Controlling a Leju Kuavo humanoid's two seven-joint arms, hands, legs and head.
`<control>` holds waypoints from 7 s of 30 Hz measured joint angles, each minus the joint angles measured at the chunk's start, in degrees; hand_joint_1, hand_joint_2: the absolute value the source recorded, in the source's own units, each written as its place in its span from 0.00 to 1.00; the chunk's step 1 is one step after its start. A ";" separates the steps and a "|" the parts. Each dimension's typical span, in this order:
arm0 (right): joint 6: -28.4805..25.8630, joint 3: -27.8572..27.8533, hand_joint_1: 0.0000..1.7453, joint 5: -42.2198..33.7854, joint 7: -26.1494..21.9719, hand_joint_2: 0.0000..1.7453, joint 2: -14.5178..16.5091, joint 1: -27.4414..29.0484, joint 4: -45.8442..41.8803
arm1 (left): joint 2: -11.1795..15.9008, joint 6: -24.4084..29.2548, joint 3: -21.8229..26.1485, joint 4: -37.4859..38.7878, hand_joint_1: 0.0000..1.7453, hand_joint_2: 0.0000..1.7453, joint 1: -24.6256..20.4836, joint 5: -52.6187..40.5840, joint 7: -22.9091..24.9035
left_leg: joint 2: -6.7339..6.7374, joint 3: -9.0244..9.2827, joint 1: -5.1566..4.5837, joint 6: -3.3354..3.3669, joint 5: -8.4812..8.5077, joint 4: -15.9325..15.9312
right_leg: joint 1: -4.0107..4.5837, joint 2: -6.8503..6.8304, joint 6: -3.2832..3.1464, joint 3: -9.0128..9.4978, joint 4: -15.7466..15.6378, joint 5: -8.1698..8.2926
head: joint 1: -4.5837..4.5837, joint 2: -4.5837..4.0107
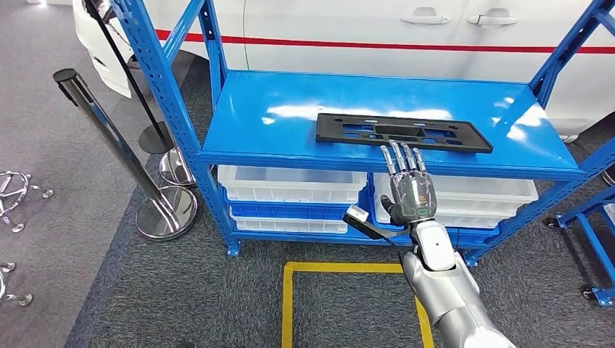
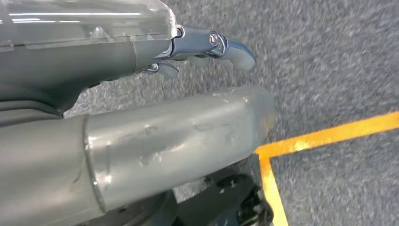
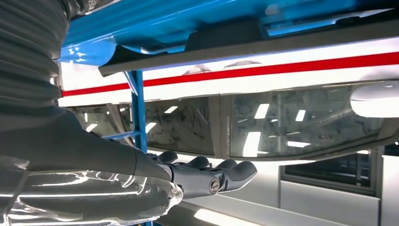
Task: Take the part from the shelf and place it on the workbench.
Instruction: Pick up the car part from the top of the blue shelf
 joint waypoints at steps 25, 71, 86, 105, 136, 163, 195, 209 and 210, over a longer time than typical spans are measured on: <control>-0.04 0.08 0.00 2.23 4.97 1.00 1.01 -0.75 9.27 | 0.39 -0.47 -2.25 0.35 0.00 0.00 -0.13 0.33 1.59 | 0.16 -0.04 -0.11 0.01 0.55 -0.60 | 0.40 0.11 -0.76 3.99 -8.98 2.46 | -0.01 0.00; -0.07 -23.09 0.00 -1.14 -7.73 1.00 5.65 2.67 -3.59 | -1.17 -0.84 -5.79 0.59 0.00 0.00 -0.38 0.31 1.57 | 0.15 -2.32 0.15 -2.75 -3.38 5.17 | -0.09 0.11 -2.73 6.04 -12.68 4.51 | -0.03 0.00; -0.10 -24.04 0.00 0.15 -6.95 1.00 6.28 2.70 -4.17 | -1.23 -1.00 -6.14 0.59 0.00 0.00 -0.66 0.43 1.68 | 0.22 -0.05 -0.21 0.04 0.84 -1.04 | 0.54 0.21 -0.94 5.63 -9.64 1.69 | -0.01 0.00; -0.09 -19.03 0.00 2.94 -1.92 1.00 4.90 3.39 -0.27 | -1.58 -1.12 -7.14 0.59 0.00 0.00 -0.85 0.76 2.08 | 0.18 -7.61 0.16 -2.81 -7.67 16.05 | 0.26 0.29 -3.34 6.09 -12.51 4.06 | 0.01 0.00; -0.12 -13.77 0.00 2.65 0.26 1.00 4.63 6.35 -0.88 | -1.39 -1.31 -7.73 0.59 0.00 0.00 0.38 1.53 1.12 | 0.15 -8.05 0.12 -2.78 -7.60 16.96 | 0.29 0.13 -3.42 6.49 -12.35 3.58 | 0.08 0.00; -0.14 -19.82 0.00 -6.25 -8.05 1.00 7.54 6.56 -2.70 | -1.08 -0.92 -8.58 0.59 0.00 0.00 0.64 1.61 0.91 | 0.09 -0.92 -0.10 -2.47 -5.04 5.90 | -0.23 0.16 -2.91 5.97 -12.51 4.27 | 0.09 0.00; -0.14 -20.69 0.00 -5.26 -7.47 1.00 8.43 7.73 -3.58 | -1.15 -0.90 -9.08 0.72 0.00 0.00 0.39 1.59 1.47 | 0.00 -2.09 -0.33 -2.08 -6.01 8.20 | 0.14 0.18 -3.18 6.38 -13.31 4.73 | 0.08 0.00; -0.14 -20.83 1.00 -5.99 -7.60 1.00 8.40 8.18 -3.83 | -1.16 -1.30 -9.06 0.76 0.00 0.00 0.34 2.83 -0.80 | 0.05 -1.55 -0.09 -0.82 1.35 0.14 | 0.22 0.45 -1.11 8.13 -12.51 2.15 | 0.09 0.00; -0.14 -20.94 1.00 -6.15 -7.64 1.00 8.35 8.21 -3.94 | -1.16 -1.34 -9.06 0.76 0.00 0.00 0.27 2.86 -1.00 | 0.06 -1.33 -0.06 -0.26 1.36 -0.21 | 0.11 0.43 -0.68 7.58 -11.23 1.31 | 0.09 0.00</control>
